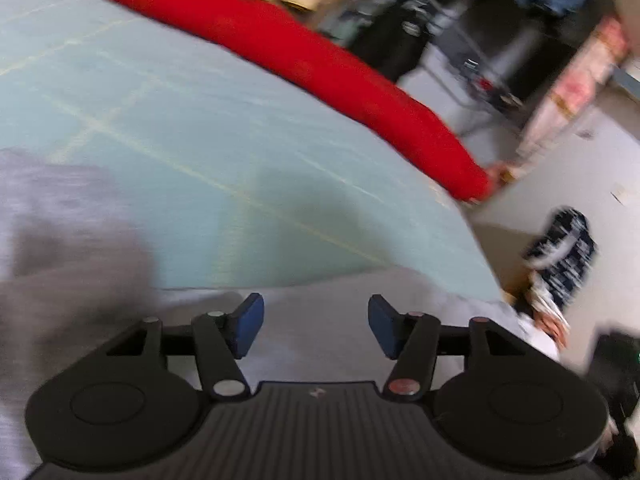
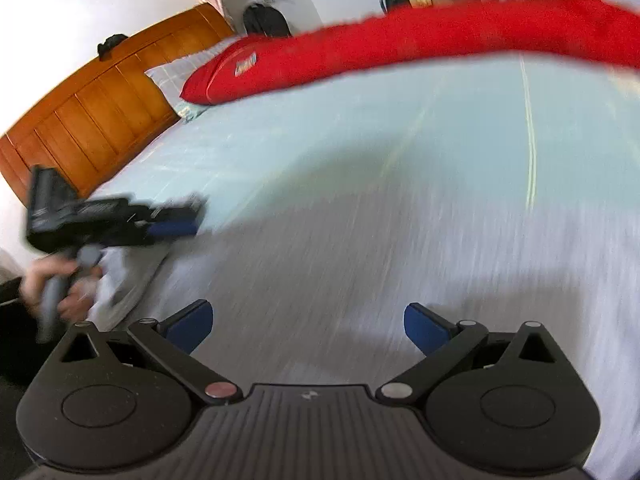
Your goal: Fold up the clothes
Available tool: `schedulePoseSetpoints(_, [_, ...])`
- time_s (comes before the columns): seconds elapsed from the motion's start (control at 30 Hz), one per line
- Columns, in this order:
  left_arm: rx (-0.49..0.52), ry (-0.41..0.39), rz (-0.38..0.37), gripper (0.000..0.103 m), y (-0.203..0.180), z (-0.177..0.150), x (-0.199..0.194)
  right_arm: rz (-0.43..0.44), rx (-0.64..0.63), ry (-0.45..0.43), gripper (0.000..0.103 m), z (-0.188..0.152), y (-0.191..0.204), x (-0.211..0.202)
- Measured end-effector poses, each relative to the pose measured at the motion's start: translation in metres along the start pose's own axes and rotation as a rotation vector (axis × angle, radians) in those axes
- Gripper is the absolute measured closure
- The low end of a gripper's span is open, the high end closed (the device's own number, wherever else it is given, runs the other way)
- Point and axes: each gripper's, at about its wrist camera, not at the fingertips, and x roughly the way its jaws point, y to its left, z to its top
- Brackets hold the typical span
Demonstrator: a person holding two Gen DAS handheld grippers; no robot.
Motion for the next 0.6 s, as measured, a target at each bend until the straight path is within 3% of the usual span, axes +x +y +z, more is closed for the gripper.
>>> schedulePoseSetpoints(0.13, [-0.093,0.068,0.048,0.046,0.013,-0.017,0.017,0.002,-0.121,-0.016,0.0,0.031,0.0,0.037])
schedulePoseSetpoints(0.2, [-0.13,0.049,0.031,0.044,0.019,-0.02,0.012,0.031,-0.149,-0.003,0.0,0.041,-0.005,0.057])
schedulePoseSetpoints(0.33, [-0.141,0.035,0.047,0.044,0.018,-0.022,0.0,0.022,-0.079,0.125,0.0,0.036,-0.029,0.086])
schedulePoseSetpoints(0.43, [-0.149,0.026,0.059,0.043,0.015,-0.019,0.006,0.079,-0.12,0.11,0.0,0.048,-0.033,0.07])
schedulePoseSetpoints(0.6, [-0.181,-0.003,0.078,0.043,0.015,-0.019,0.012,0.084,-0.096,0.198,0.0,0.079,-0.065,0.095])
